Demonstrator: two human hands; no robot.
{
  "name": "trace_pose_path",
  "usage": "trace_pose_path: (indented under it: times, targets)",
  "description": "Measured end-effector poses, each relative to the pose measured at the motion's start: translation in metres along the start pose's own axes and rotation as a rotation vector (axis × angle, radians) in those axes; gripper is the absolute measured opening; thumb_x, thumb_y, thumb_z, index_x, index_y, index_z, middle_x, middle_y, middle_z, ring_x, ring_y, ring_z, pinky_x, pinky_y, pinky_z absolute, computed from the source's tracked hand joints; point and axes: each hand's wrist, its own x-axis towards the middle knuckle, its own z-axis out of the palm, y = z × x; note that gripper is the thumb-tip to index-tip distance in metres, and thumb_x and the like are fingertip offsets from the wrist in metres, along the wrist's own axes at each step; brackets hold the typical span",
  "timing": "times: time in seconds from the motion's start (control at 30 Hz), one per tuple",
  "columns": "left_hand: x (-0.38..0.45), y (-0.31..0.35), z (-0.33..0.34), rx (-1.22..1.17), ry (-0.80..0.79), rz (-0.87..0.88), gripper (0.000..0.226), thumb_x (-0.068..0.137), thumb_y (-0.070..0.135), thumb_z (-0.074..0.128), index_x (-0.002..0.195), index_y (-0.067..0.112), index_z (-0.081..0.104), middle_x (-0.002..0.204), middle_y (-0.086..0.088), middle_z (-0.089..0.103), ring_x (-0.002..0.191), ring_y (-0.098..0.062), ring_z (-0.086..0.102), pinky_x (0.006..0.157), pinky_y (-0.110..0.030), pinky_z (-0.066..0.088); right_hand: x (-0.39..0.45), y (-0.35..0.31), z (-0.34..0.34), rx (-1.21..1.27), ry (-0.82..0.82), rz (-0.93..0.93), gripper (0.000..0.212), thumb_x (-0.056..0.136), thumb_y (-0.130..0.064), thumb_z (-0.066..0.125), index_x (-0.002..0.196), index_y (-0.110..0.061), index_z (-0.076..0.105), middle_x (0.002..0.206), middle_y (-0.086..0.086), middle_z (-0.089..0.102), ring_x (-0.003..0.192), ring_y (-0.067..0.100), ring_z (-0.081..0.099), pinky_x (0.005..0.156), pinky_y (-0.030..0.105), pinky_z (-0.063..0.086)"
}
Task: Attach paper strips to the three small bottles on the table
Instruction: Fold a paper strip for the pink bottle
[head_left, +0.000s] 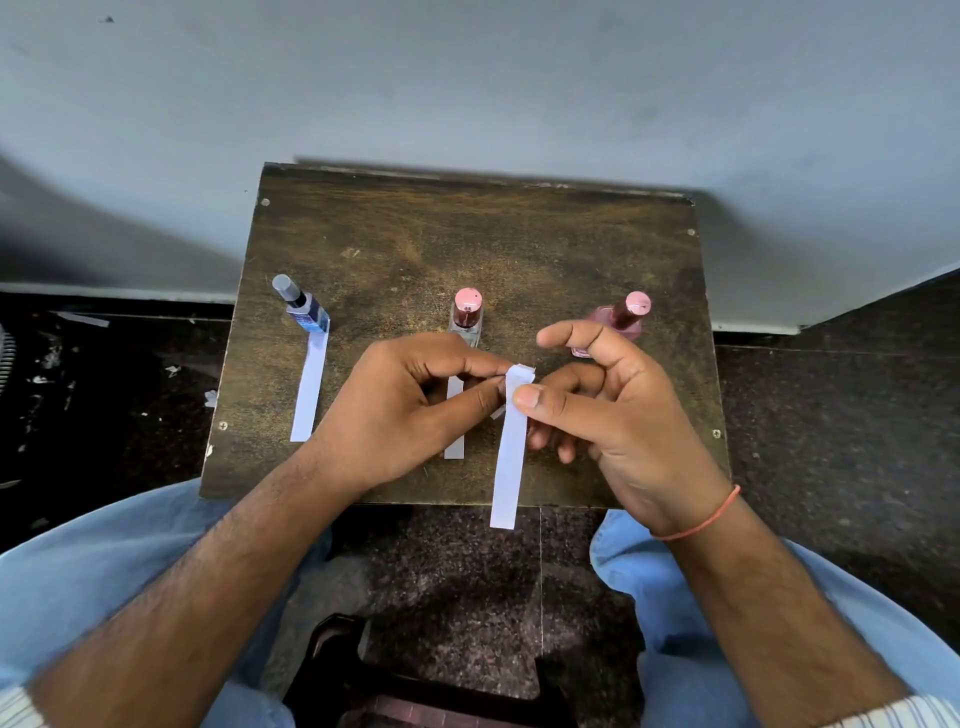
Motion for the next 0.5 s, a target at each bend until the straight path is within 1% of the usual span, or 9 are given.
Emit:
trace_pose_path:
  times: [0.07, 0.1, 0.17, 0.27, 0.33, 0.43, 0.5]
  targets:
    - [0.0, 0.0016, -0.0001, 0.007, 0.011, 0.017, 0.019, 0.1, 0.028, 0.076, 0.116, 0.024, 0.086, 0.092, -0.002, 0.081, 0.081, -0.034, 0.073, 0.073, -0.056, 0.056, 0.0001, -0.0006, 0.0007, 0.03, -0.007, 0.008, 0.056, 0.075, -0.019, 0.093, 0.125, -0.019, 0.067, 0.076, 0.004, 0.08, 0.057, 0.016, 0.073, 0.044, 0.022, 0.045]
    - [0.0, 0.0024, 0.0, 0.012, 0.018, 0.025, 0.019, 0.1, 0.029, 0.076, 0.115, 0.025, 0.086, 0.092, -0.001, 0.08, 0.081, -0.03, 0.073, 0.073, -0.053, 0.056, 0.0001, -0.0011, 0.0011, 0.046, -0.01, 0.012, 0.058, 0.074, -0.02, 0.093, 0.126, -0.019, 0.067, 0.076, 0.003, 0.08, 0.057, 0.016, 0.072, 0.044, 0.022, 0.045]
    - [0.0002, 0.0032, 0.0004, 0.025, 0.029, 0.038, 0.017, 0.099, 0.026, 0.077, 0.114, 0.025, 0.085, 0.092, 0.001, 0.079, 0.082, -0.022, 0.074, 0.073, -0.048, 0.057, 0.0003, -0.001, 0.0012, 0.077, -0.019, 0.02, 0.06, 0.073, -0.02, 0.092, 0.127, -0.019, 0.066, 0.074, 0.002, 0.079, 0.056, 0.014, 0.071, 0.045, 0.021, 0.045]
    - [0.0002, 0.003, 0.0019, 0.051, 0.038, 0.051, 0.018, 0.099, 0.021, 0.077, 0.114, 0.02, 0.087, 0.093, 0.002, 0.079, 0.083, -0.018, 0.074, 0.072, -0.044, 0.058, 0.0002, 0.0007, 0.0004, 0.162, -0.039, 0.04, 0.062, 0.072, -0.017, 0.091, 0.128, -0.018, 0.065, 0.07, 0.001, 0.077, 0.055, 0.013, 0.071, 0.046, 0.02, 0.045]
    - [-0.0002, 0.0031, 0.002, 0.055, 0.045, 0.066, 0.018, 0.099, 0.021, 0.077, 0.114, 0.017, 0.087, 0.094, 0.003, 0.079, 0.085, -0.015, 0.074, 0.073, -0.037, 0.057, -0.0002, 0.0015, 0.0006, 0.231, -0.059, 0.052, 0.063, 0.072, -0.013, 0.09, 0.129, -0.017, 0.063, 0.069, 0.0, 0.076, 0.055, 0.012, 0.071, 0.047, 0.02, 0.046]
    - [0.0, 0.0065, 0.0022, 0.059, 0.055, 0.11, 0.016, 0.099, 0.019, 0.077, 0.113, 0.018, 0.085, 0.097, 0.011, 0.078, 0.089, -0.007, 0.074, 0.079, -0.021, 0.052, -0.001, 0.0018, 0.0011, 0.285, -0.076, 0.063, 0.063, 0.073, -0.01, 0.089, 0.13, -0.017, 0.063, 0.068, -0.001, 0.075, 0.056, 0.011, 0.069, 0.05, 0.02, 0.048]
    - [-0.0002, 0.0089, 0.0022, 0.063, 0.05, 0.127, 0.015, 0.1, 0.02, 0.078, 0.114, 0.021, 0.084, 0.099, 0.016, 0.076, 0.09, -0.005, 0.074, 0.082, -0.018, 0.051, -0.0013, 0.0029, 0.0006, 0.296, -0.088, 0.074, 0.062, 0.076, -0.003, 0.088, 0.13, -0.017, 0.061, 0.067, -0.003, 0.075, 0.056, 0.009, 0.069, 0.05, 0.019, 0.049]
